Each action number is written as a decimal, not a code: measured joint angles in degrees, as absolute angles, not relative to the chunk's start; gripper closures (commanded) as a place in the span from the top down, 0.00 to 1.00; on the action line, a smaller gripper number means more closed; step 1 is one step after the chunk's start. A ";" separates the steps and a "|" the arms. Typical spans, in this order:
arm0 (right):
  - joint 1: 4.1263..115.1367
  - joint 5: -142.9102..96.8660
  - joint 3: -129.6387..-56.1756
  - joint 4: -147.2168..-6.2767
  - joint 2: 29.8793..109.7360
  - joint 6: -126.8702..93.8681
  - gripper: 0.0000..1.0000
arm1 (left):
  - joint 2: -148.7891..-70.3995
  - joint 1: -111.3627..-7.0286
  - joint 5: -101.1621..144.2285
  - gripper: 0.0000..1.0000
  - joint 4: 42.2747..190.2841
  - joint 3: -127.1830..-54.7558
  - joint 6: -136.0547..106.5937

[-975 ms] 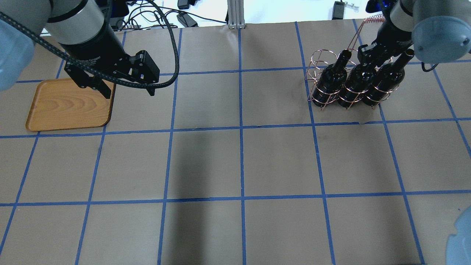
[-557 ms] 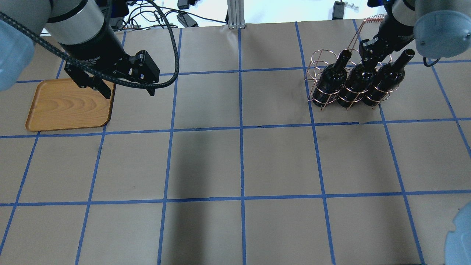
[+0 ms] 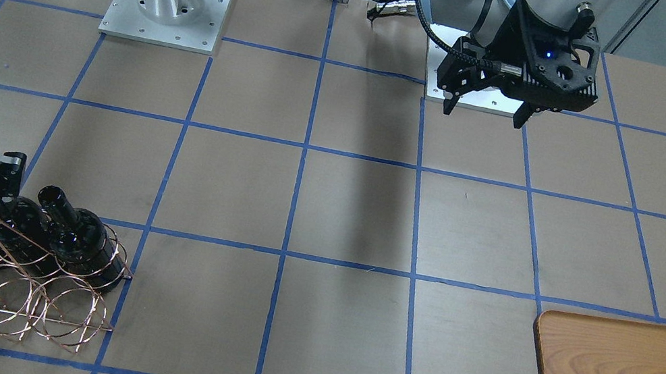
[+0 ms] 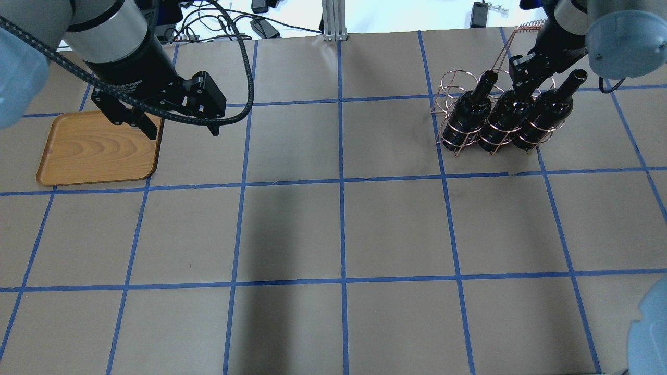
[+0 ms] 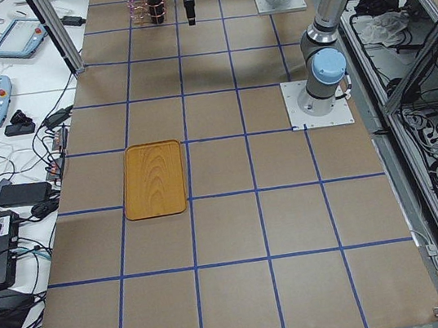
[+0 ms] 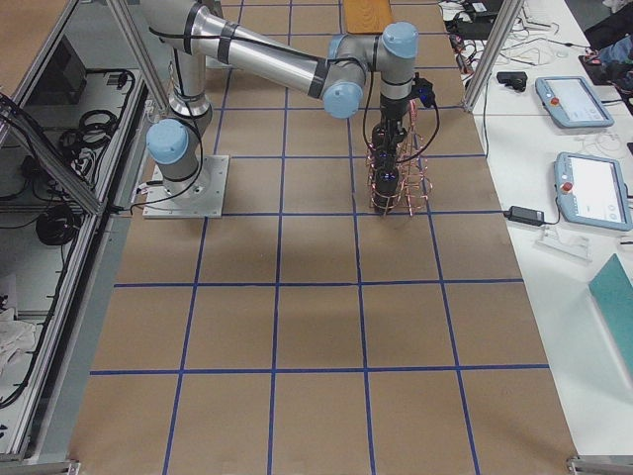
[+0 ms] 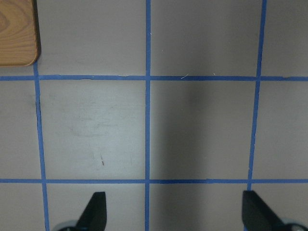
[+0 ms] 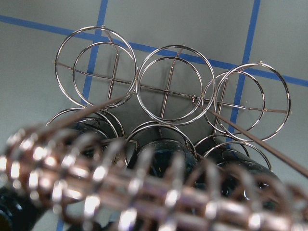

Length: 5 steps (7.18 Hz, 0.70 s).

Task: Take wine from basket and place on tray
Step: 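Close the right gripper on the neck of the nearest dark bottle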

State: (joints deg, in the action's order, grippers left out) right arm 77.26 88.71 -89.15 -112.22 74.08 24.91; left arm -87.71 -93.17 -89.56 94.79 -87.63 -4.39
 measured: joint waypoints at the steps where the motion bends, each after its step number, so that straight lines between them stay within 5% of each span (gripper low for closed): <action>1: 77.26 88.40 -89.13 -111.64 74.10 24.89 0.00 | -87.72 -93.16 -89.56 1.00 94.79 -87.63 -4.39; 5: 77.31 87.22 -87.99 -108.50 74.48 24.87 0.00 | -87.72 -93.17 -89.56 1.00 94.82 -87.70 -4.40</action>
State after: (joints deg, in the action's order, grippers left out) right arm 77.31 87.22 -87.99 -108.50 74.48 24.87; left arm -87.72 -93.17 -89.56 94.82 -87.70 -4.40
